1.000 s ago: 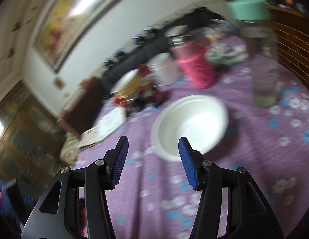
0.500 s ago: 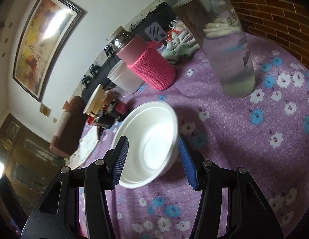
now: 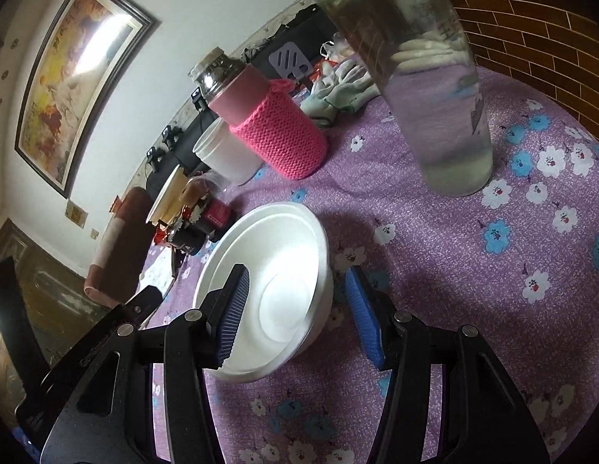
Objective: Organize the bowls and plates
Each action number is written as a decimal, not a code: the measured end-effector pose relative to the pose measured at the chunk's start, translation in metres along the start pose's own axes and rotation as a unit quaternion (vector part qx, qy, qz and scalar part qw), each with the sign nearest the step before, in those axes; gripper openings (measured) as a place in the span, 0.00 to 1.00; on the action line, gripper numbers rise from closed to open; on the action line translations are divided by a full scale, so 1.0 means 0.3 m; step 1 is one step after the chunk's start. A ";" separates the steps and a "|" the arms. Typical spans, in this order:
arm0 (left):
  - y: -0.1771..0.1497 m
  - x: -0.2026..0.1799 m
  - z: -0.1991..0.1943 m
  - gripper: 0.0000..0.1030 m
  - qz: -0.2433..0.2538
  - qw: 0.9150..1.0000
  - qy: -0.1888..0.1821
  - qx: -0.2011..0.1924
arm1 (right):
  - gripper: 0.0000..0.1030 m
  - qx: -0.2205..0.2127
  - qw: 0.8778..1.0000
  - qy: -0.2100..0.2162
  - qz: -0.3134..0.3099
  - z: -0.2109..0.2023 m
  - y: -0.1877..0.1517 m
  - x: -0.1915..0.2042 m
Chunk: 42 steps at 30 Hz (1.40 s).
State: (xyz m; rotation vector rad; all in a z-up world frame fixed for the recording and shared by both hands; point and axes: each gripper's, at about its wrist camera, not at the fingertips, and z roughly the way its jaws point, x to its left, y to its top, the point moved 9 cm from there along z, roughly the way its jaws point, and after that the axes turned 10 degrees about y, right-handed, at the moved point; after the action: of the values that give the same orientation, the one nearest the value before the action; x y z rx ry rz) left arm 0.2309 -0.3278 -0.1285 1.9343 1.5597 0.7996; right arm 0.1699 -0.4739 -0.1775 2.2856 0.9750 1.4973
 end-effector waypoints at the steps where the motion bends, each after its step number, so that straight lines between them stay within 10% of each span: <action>1: -0.001 0.000 0.005 0.71 0.001 1.000 -0.002 0.002 | 0.51 0.000 1.000 -0.002 -0.003 0.005 -0.001 0.001; 17: -0.053 -0.087 0.060 0.72 0.028 0.997 -0.071 0.011 | 0.51 0.001 1.000 -0.014 -0.007 0.038 -0.013 -0.024; 42: -0.117 -0.123 0.115 0.72 0.059 0.996 -0.064 0.034 | 0.51 0.002 1.000 -0.017 -0.010 0.038 -0.020 -0.026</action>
State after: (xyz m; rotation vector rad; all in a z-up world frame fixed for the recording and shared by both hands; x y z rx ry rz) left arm 0.2266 -0.3584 -0.1818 2.0984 1.4247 0.6624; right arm 0.1755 -0.4727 -0.1913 2.2888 0.9895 1.4455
